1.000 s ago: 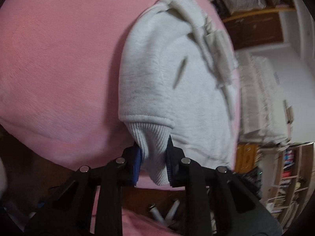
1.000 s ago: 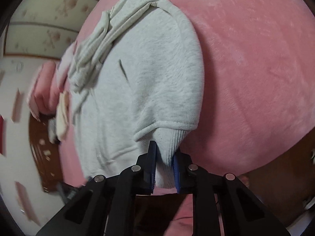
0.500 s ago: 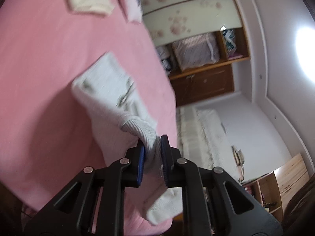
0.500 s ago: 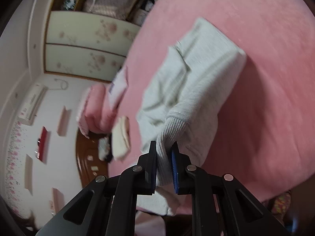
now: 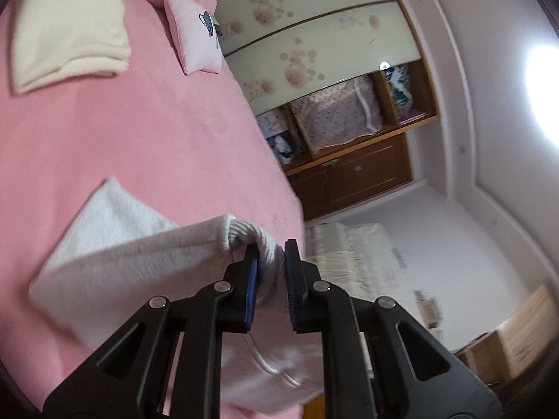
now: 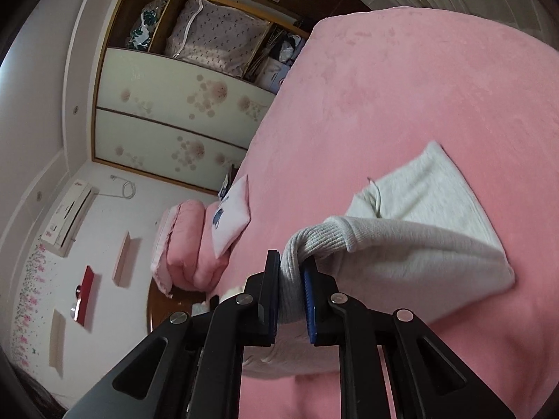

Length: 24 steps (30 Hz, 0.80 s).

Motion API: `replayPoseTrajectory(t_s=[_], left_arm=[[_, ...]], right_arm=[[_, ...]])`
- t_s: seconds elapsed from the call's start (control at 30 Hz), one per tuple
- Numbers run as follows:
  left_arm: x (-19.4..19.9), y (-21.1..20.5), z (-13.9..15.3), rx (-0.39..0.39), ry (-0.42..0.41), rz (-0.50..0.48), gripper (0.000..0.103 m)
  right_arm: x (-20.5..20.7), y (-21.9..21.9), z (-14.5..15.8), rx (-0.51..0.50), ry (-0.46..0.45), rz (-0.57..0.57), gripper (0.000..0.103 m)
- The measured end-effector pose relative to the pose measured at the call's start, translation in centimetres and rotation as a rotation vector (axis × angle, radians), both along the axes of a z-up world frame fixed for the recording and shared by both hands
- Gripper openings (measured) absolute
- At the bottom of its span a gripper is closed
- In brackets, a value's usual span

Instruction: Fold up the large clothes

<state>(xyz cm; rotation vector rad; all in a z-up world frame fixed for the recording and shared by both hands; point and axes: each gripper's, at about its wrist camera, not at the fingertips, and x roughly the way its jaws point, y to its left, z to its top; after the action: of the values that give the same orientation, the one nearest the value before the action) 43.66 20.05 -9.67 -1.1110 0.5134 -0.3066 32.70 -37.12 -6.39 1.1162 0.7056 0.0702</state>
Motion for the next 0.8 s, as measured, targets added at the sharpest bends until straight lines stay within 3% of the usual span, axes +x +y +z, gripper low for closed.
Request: replayPoseTrajectory(t_s=[0.17, 0.37, 0.47, 0.57, 0.63, 0.73, 0.8], left_arm=[[8.3, -1.7, -1.8, 0.096, 0.079, 0.019, 0.011], [16.0, -4.8, -6.1, 0.266, 0.223, 0.005, 0.011], [17.5, -5.5, -8.6, 0.329, 0.269, 0.018, 0.011], [19.3, -7.3, -11.6, 0.461, 0.333, 0.025, 0.011], [20.5, -8.0, -13.7, 0.510, 0.379, 0.014, 0.012], [21.8, -7.7, -16.2, 0.509, 0.476, -0.007, 0.013], [22.5, -7.3, -16.8, 0.488, 0.527, -0.031, 0.016]], right_arm=[[8.2, -1.2, -3.0, -0.106, 0.064, -0.019, 0.012], [14.0, -2.2, -8.1, -0.194, 0.169, -0.032, 0.012], [16.1, -2.6, -10.9, -0.256, 0.248, -0.016, 0.012], [18.9, -3.0, -13.4, -0.333, 0.334, -0.020, 0.012], [20.3, -2.9, -14.7, -0.422, 0.375, -0.003, 0.012], [22.3, -2.5, -15.0, -0.634, 0.401, 0.014, 0.012], [23.2, -2.5, -15.4, -0.647, 0.396, 0.043, 0.012]])
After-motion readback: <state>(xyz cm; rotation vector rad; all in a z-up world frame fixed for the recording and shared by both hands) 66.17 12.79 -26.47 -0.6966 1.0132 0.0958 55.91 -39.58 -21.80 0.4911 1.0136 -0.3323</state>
